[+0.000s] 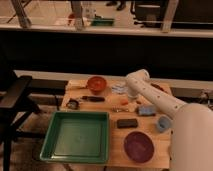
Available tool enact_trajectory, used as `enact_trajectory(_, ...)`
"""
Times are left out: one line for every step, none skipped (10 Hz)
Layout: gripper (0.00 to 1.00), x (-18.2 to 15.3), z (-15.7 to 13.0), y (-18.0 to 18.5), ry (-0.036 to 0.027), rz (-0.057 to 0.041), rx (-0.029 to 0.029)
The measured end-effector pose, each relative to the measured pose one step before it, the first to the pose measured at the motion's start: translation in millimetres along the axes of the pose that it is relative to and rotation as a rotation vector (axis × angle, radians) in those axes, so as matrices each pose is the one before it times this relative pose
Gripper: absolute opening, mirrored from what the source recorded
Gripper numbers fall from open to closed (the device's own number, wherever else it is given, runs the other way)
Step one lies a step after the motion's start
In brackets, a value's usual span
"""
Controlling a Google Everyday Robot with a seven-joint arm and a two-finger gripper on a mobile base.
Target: Place pepper in tray
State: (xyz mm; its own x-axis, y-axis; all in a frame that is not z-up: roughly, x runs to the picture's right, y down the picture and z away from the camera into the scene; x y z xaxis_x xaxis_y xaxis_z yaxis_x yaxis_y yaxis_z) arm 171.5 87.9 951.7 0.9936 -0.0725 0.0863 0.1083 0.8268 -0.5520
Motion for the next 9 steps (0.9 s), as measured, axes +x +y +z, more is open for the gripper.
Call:
enact_trajectory(0.8,-4.18,-4.5,-1.39,0.01253,-0.01559,-0.01165)
enact_trajectory(0.8,-8.12,-8.39,-2.53,0.00201,-0.01765,-0.01019)
enact_trajectory(0.8,-10.4,-12.66,-1.76,-0.00047,-0.02087,-0.01724)
enact_trajectory(0.8,-3.19,-16.84,-1.71,0.00632,-0.01414,-0.00697)
enact_trajectory(0.8,-1.68,-13.25,-0.08,-0.00049,-0.00622,-0.00195)
enact_trajectory(0.8,-4.16,-9.0,-1.59,-0.00718,-0.00755,0.00187)
enact_trajectory(0.8,-2.89,-2.54,-0.76,-0.00888,-0.00332,0.00152)
enact_trajectory(0.8,2.4,1.39,0.0,-0.00824,0.00398,0.00778)
enact_trajectory(0.8,3.86,6.39,-2.05,-0.0124,0.00585,0.0225)
